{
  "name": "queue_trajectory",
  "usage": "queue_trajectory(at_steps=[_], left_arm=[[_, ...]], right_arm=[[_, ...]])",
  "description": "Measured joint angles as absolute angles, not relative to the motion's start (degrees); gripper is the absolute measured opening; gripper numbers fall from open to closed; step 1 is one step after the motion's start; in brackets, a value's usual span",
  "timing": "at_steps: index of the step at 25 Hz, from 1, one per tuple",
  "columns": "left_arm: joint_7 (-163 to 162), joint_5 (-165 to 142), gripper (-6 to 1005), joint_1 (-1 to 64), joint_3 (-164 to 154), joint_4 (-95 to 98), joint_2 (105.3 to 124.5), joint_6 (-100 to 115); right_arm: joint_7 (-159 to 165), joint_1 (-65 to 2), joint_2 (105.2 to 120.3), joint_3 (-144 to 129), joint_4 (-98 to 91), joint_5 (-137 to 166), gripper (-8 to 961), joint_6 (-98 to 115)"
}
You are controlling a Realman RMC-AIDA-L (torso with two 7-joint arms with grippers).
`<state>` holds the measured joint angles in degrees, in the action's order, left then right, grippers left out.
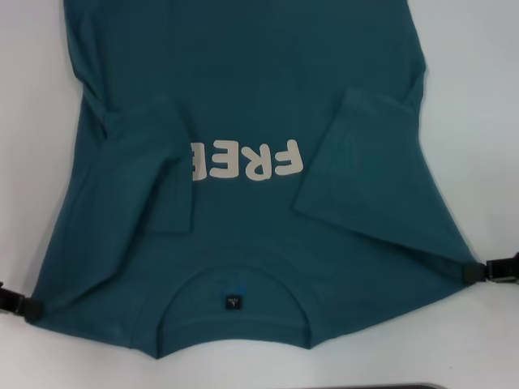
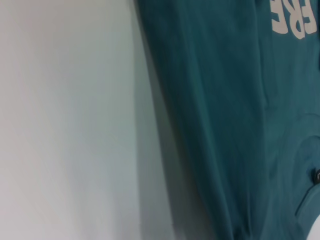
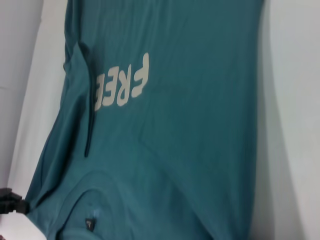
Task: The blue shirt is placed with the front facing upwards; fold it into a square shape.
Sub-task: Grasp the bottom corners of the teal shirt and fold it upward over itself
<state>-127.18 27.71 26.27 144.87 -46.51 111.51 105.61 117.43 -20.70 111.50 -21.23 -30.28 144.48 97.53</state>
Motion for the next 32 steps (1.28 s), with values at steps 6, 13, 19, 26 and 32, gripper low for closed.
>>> queue_trajectory(at_steps=[6,13,19,26,32], left_arm=[[-126.7,27.7,32,24.8,144.8,-46.2,111.35,106.7],[-126.0,27.7,32,23.4,144.9,-46.6,111.82,107.3],[-125.5,28.1,32,23.3,144.8,-46.7,112.27,107.7],[-125.2,27.9,32,24.5,145.0,-46.7,112.66,108.3],[-125.2,27.8,32,24.6,145.2,-46.5,112.49,108.3]], right_arm=[[114.5,-18.3,111.41,-18.6,-30.3,144.5,44,98.5],[113.3,-17.1,111.66,-17.4,-29.9,144.5,44,99.7],[112.0,-16.8,111.85,-16.5,-29.8,144.5,45,100.9],[111.6,-17.0,111.88,-16.3,-29.7,144.5,45,101.7],[111.6,-16.1,111.88,-16.1,-30.0,144.5,46,102.2]])
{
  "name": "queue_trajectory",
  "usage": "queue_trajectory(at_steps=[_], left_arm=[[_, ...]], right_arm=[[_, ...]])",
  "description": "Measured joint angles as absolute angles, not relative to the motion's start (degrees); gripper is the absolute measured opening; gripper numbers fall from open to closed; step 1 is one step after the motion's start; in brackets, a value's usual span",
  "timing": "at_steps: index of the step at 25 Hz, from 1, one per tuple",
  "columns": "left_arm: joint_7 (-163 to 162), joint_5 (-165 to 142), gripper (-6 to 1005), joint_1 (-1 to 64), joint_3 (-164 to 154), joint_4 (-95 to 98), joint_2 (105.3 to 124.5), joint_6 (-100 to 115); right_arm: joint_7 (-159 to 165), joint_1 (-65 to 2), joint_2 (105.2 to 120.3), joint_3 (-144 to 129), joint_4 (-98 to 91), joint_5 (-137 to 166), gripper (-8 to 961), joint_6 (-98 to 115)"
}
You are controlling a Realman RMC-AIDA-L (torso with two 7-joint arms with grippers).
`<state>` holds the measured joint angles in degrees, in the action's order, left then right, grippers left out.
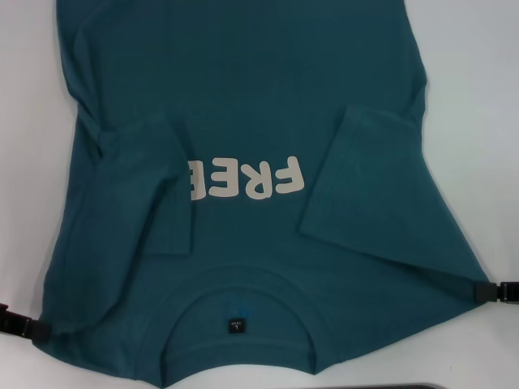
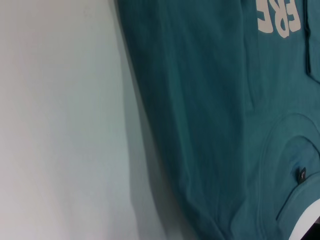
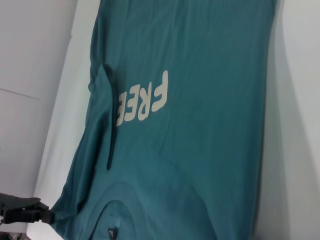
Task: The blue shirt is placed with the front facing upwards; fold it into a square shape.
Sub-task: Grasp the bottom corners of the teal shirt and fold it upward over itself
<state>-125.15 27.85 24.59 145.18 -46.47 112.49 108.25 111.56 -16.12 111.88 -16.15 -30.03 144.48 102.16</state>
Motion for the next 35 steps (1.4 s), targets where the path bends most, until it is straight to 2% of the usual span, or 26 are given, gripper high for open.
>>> queue_trajectory(at_steps=[16,35], left_arm=[[-125.1,27.8,33,24.8,144.9,-46.3,112.41,107.9],[-125.1,28.1,33,27.0,145.2,-46.3,113.08,108.0]], right_arm=[[110.6,-13.5,111.93,-14.6,-29.7,144.5,48,102.2],[110.7,-15.5,111.35,-13.4,-30.0,144.4,49,103.0]])
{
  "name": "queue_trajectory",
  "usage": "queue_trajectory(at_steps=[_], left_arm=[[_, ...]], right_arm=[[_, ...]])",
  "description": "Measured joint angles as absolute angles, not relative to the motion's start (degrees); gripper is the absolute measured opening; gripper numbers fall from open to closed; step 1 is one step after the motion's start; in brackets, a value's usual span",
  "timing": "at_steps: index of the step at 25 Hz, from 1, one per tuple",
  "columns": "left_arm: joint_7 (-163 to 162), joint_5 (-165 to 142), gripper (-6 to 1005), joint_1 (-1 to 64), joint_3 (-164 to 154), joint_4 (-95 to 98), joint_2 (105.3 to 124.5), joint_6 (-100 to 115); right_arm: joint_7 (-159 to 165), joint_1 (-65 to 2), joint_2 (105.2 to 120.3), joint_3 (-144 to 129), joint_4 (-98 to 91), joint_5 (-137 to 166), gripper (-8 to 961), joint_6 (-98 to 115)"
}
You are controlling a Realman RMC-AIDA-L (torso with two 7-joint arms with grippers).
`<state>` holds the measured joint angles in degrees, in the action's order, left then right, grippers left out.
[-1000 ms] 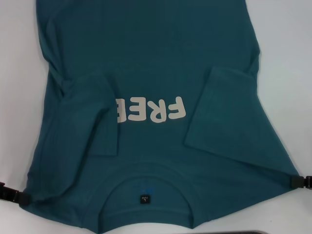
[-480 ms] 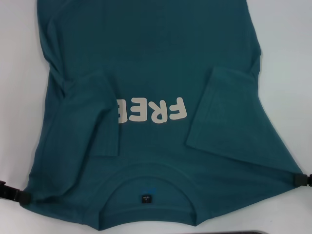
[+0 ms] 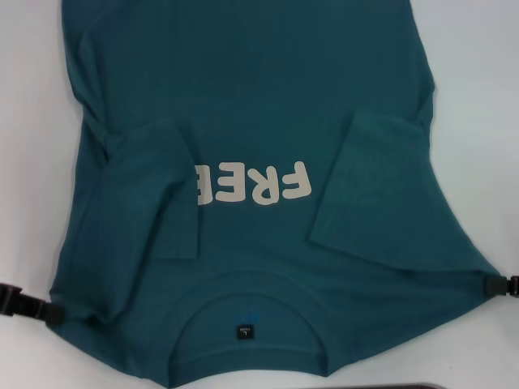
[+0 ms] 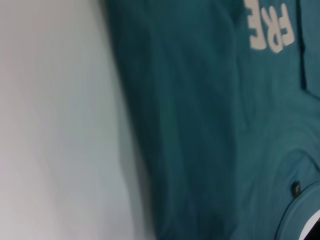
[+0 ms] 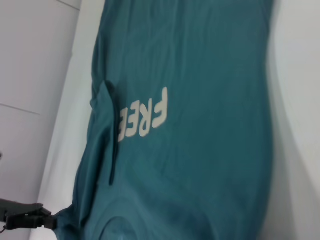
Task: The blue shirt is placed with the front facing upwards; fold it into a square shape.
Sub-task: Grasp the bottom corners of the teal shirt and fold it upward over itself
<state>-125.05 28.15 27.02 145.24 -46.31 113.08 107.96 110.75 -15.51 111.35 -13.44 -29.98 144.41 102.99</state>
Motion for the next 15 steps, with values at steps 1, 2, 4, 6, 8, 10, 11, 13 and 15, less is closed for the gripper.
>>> queue_trajectory(at_steps=[1,2,4,6,8,10,11,13,15], left_arm=[[-125.0,28.2,33,27.6,145.4,-46.3,113.17,107.9],[-125.0,28.4,33,28.3,145.7,-46.2,113.26,107.9],[-125.0,29.0,32,29.7,145.9,-46.1,113.43,107.7],[-125.1,29.7,32,31.5,146.0,-45.8,113.58,107.4],[-125.3,30.1,32,33.2,146.1,-45.5,113.64,106.6],[-125.6,30.6,33,35.3,146.3,-44.6,113.54,104.9],[-125.6,30.7,33,36.1,146.4,-44.0,113.43,104.4],[-125.8,31.0,34,38.2,146.7,-42.3,112.99,102.8],[-126.0,31.2,35,40.5,146.9,-41.2,112.74,100.6]], right_arm=[[110.8,-16.1,111.32,-13.4,-30.0,144.2,50,103.0],[111.0,-16.7,111.3,-13.4,-30.1,144.1,50,103.0],[111.3,-18.1,111.27,-13.4,-30.1,143.9,50,103.0],[111.7,-19.6,111.27,-13.4,-30.2,143.5,50,102.7],[112.2,-21.0,111.23,-13.3,-30.2,142.8,50,101.9],[113.0,-22.8,111.19,-13.3,-30.2,142.3,50,100.8],[113.5,-23.8,111.17,-13.3,-30.2,142.1,50,100.3],[114.4,-25.6,111.17,-13.3,-30.2,141.8,51,99.4],[115.2,-27.2,111.17,-13.3,-30.2,141.2,51,98.2]])
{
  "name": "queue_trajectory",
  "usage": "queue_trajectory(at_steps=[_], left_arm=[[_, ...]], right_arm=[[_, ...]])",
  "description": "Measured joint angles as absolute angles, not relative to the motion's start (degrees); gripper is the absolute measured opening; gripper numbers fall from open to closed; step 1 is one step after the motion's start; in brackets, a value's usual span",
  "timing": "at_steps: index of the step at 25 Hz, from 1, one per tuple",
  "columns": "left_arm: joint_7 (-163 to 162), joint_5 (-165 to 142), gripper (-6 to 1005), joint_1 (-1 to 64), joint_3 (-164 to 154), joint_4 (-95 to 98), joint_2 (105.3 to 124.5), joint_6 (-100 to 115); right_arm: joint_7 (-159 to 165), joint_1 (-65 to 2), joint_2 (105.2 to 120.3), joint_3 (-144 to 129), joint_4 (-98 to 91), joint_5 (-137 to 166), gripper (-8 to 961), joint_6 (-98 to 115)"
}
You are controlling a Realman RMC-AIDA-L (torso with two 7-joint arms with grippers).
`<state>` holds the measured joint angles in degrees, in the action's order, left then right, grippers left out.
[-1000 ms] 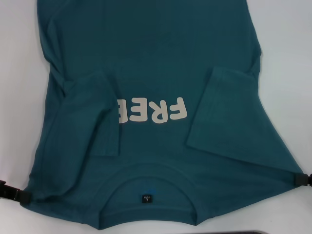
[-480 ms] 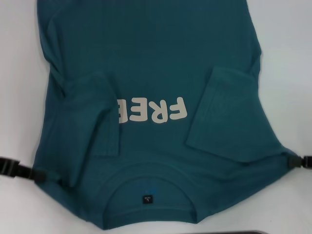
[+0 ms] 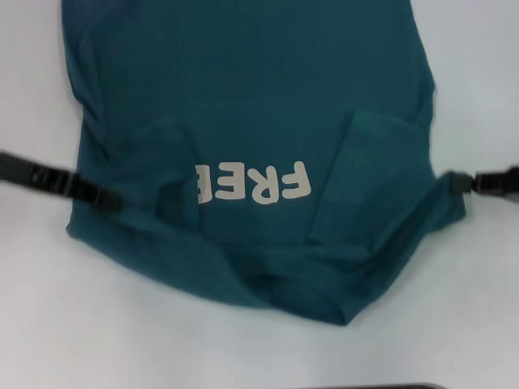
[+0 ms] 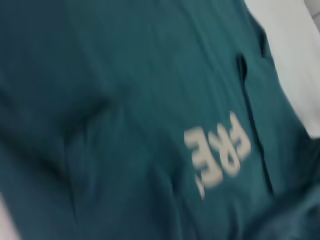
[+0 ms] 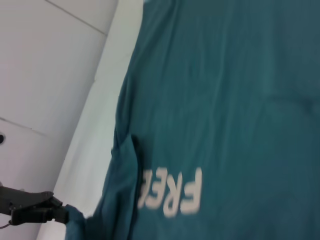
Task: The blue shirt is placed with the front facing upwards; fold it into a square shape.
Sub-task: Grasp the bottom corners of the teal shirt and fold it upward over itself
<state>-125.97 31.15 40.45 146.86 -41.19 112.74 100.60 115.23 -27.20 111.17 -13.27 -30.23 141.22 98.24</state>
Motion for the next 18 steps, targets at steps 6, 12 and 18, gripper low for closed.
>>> queue_trajectory(at_steps=[6,12,18], left_arm=[[-126.8,31.3,37,46.5,147.1,-38.3,112.38,92.6],[-127.2,32.3,39,49.6,147.3,-38.0,111.74,89.4],[-128.0,36.2,42,50.7,147.3,-38.2,109.71,87.5]], right_arm=[[117.4,-32.4,111.15,-13.7,-30.2,139.4,51,92.9],[117.7,-37.2,111.63,-13.9,-29.7,138.5,52,87.4],[117.9,-40.6,112.09,-14.1,-29.6,137.9,53,82.9]])
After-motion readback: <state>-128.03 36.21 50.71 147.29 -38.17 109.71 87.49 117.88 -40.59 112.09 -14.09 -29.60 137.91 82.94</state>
